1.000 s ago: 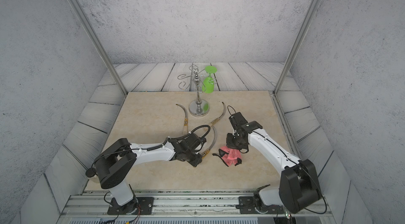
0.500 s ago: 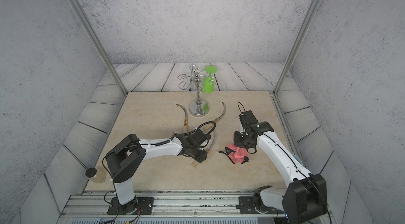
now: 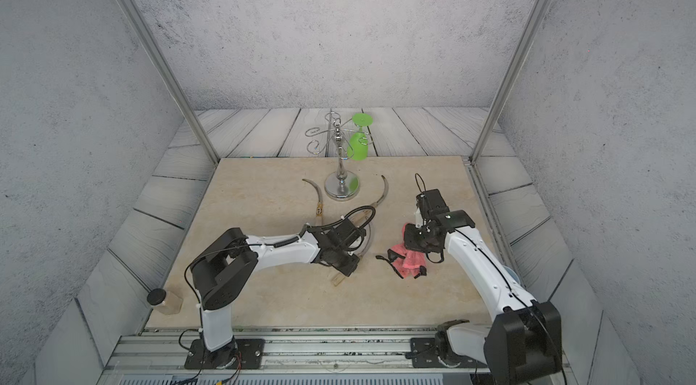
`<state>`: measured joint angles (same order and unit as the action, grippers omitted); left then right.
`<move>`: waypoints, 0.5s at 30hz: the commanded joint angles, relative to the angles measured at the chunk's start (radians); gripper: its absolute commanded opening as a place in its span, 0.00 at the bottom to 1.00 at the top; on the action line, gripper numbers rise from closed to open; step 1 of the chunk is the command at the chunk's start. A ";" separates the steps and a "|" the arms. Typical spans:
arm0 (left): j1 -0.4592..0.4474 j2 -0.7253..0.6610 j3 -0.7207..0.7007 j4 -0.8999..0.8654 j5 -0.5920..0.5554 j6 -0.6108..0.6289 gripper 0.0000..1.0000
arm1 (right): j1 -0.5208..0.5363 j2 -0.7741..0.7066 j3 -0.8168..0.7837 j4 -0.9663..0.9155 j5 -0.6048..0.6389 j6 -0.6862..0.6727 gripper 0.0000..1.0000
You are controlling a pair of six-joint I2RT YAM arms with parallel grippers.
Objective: Wipe small sickles with rags
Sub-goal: Pick up the small sickle from the center of the board.
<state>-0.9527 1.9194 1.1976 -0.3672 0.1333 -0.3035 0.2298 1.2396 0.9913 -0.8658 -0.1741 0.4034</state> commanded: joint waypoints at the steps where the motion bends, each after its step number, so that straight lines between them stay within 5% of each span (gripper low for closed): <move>1: 0.000 -0.018 -0.010 -0.012 -0.007 -0.011 0.00 | -0.029 -0.039 -0.028 0.040 -0.049 -0.021 0.18; 5: 0.031 -0.176 -0.096 0.108 0.084 -0.052 0.00 | -0.081 -0.069 -0.035 0.080 -0.140 -0.021 0.17; 15: 0.222 -0.479 -0.389 0.699 0.589 -0.376 0.00 | -0.117 -0.074 -0.004 0.243 -0.488 -0.022 0.17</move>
<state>-0.7418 1.4616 0.8459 0.0975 0.5262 -0.5507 0.1173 1.1851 0.9607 -0.7097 -0.4850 0.3904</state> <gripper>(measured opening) 0.256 0.175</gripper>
